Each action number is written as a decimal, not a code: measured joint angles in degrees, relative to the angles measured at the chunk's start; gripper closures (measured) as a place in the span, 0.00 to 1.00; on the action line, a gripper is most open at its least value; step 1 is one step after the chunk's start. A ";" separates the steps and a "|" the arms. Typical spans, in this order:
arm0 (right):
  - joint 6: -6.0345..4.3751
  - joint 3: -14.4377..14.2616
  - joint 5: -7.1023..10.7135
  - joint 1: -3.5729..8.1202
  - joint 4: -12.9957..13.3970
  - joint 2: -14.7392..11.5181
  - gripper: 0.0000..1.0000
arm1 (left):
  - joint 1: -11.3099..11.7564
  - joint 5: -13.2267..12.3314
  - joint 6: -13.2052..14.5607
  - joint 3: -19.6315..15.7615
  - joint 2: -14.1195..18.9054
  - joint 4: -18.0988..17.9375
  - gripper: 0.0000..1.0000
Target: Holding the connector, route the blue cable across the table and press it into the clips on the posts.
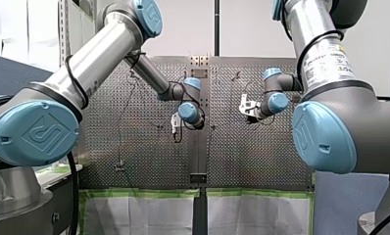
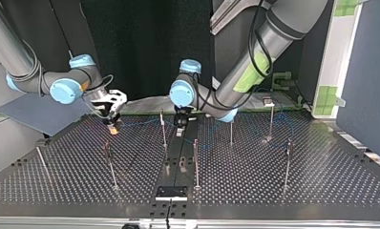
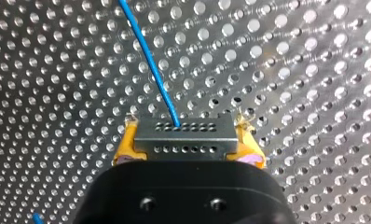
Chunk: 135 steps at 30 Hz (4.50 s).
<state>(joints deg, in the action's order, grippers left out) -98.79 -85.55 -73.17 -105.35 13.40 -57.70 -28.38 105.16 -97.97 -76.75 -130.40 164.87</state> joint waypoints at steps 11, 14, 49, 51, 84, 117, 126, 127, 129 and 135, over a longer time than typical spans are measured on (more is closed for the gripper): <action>0.21 -0.02 -0.38 1.26 -1.43 0.01 1.00 | -3.39 3.93 1.76 -0.57 3.21 6.04 0.00; 0.29 -0.02 -0.39 1.47 -1.83 -0.01 1.00 | -4.73 5.09 2.39 -0.64 3.53 7.87 0.00; 2.22 -1.30 -0.31 3.33 -5.45 -4.20 1.00 | -17.15 17.20 -2.08 10.44 -6.44 7.96 0.00; 2.17 -1.31 -0.31 3.34 -5.42 -4.21 1.00 | -16.97 17.61 -2.21 11.31 -7.33 7.59 0.00; 2.00 -1.34 -0.05 3.47 -5.04 -4.14 1.00 | -15.78 21.94 -3.97 17.92 -13.47 1.88 0.00; 1.93 -1.05 0.47 3.51 -4.86 -4.23 1.00 | -16.39 22.03 -4.13 27.45 -16.66 5.11 1.00; 1.96 0.21 0.65 3.52 -5.24 -5.75 1.00 | -16.70 23.59 -4.32 30.40 -16.18 8.12 1.00; 1.88 0.39 0.65 3.53 -5.28 -6.17 1.00 | -16.71 23.62 -4.40 30.50 -15.96 8.33 1.00; 1.58 0.83 0.69 3.60 -5.38 -7.24 1.00 | -16.77 23.63 -4.49 30.58 -15.52 8.67 1.00; 0.72 1.41 1.66 3.76 -5.59 -10.43 1.00 | -17.20 23.71 -4.54 30.63 -13.20 9.27 1.00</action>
<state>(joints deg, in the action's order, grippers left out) -98.07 -84.13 -71.51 -101.59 7.81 -68.13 -45.58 128.87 -102.52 -46.12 -143.60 174.15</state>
